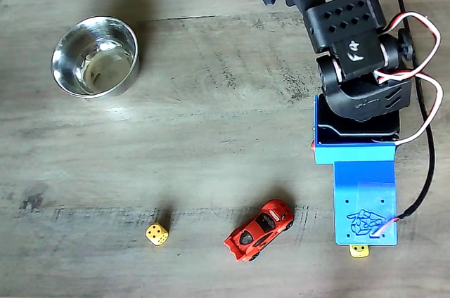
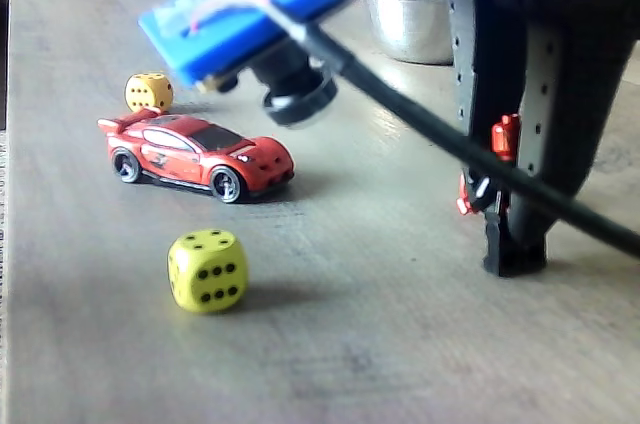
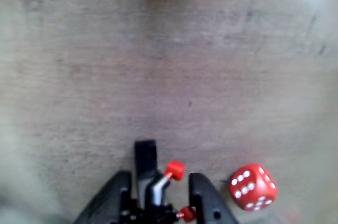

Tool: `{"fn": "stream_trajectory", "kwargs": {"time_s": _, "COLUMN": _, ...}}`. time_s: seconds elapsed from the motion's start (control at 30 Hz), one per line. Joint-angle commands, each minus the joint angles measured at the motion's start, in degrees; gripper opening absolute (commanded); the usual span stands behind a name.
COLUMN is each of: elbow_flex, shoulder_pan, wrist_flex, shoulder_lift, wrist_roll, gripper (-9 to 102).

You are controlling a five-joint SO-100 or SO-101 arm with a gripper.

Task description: Pick up the lego figure and place in bowl

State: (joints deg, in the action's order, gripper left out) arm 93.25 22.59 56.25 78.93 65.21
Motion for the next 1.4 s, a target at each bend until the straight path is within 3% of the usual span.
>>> {"fn": "stream_trajectory", "kwargs": {"time_s": 0.0, "elbow_flex": -0.44, "shoulder_pan": -0.26, "wrist_flex": -0.7, "shoulder_lift": 0.26, "wrist_roll": 0.18, "gripper": 12}}
{"fn": "stream_trajectory", "kwargs": {"time_s": 1.13, "elbow_flex": -0.53, "shoulder_pan": 0.79, "wrist_flex": -0.79, "shoulder_lift": -1.05, "wrist_roll": 0.09, "gripper": 12}}
{"fn": "stream_trajectory", "kwargs": {"time_s": 1.37, "elbow_flex": -0.53, "shoulder_pan": 0.79, "wrist_flex": -0.88, "shoulder_lift": -1.05, "wrist_roll": 0.09, "gripper": 2}}
